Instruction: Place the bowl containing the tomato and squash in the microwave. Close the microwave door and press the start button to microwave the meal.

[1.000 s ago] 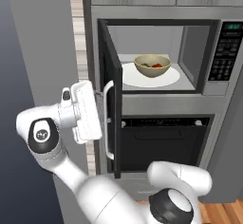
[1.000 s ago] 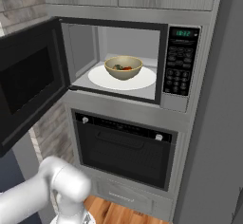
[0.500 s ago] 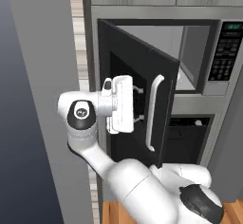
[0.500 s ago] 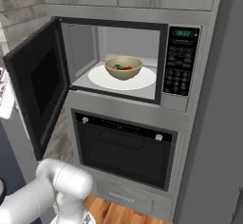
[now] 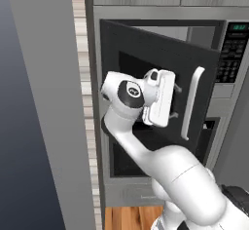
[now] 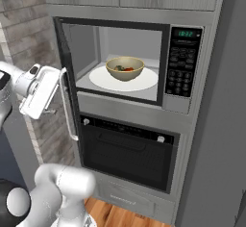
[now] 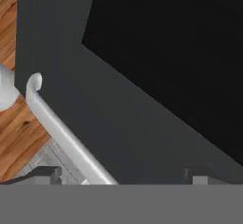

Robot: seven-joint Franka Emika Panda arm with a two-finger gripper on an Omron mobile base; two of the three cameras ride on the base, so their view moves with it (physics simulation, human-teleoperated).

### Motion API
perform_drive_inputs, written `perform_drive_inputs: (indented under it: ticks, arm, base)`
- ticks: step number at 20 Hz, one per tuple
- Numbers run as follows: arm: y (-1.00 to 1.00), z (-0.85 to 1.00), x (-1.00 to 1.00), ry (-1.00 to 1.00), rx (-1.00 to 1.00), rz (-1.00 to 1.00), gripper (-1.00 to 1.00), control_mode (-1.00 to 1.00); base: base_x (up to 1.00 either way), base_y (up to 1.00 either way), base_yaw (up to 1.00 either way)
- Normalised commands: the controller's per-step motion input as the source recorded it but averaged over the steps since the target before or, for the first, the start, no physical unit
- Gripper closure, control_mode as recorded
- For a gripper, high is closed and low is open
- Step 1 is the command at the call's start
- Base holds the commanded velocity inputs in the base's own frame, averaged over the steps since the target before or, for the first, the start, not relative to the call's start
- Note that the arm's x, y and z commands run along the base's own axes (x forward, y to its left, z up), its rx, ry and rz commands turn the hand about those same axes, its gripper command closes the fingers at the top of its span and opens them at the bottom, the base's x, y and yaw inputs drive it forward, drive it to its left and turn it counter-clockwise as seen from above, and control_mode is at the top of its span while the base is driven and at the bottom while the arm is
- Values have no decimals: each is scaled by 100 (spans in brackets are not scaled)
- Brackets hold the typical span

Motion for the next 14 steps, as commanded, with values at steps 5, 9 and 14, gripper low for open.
perform_drive_inputs:
  ticks: [5,9,14]
  arm:
    - [-57,0,46,-14,29,14,-100,-100]
    - [-11,0,76,-12,26,26,-100,-100]
    - [0,-11,78,-20,24,34,-100,-100]
  base:
    - [0,0,0]
    - [0,0,0]
    - [0,0,0]
